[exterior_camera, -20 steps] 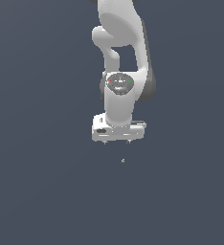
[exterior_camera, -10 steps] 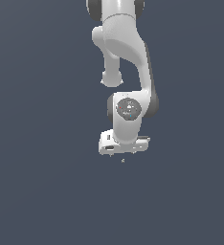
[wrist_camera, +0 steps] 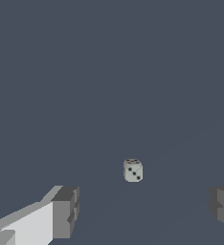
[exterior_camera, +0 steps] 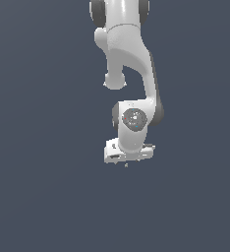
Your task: Pick up the object and move it to a goal position.
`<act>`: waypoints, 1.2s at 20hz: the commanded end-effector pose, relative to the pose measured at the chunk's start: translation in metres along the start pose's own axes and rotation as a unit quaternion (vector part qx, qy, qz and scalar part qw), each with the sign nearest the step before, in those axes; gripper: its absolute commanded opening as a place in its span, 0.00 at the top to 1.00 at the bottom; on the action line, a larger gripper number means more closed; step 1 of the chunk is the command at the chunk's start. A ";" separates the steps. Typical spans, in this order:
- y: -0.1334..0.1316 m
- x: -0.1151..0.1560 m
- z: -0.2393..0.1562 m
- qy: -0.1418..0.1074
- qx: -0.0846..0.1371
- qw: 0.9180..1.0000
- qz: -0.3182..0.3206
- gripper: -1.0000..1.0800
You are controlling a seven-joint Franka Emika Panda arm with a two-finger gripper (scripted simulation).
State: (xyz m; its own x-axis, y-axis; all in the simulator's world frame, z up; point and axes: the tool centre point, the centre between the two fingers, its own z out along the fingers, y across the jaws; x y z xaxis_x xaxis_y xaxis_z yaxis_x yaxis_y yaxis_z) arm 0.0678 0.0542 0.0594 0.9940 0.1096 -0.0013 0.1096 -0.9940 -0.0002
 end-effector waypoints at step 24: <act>0.000 0.001 0.051 0.001 0.000 1.000 0.000 1.00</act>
State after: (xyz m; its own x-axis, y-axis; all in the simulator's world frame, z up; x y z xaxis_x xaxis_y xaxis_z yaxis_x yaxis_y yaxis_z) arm 0.0687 0.0546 0.0095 0.9939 0.1103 0.0000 0.1103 -0.9939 0.0000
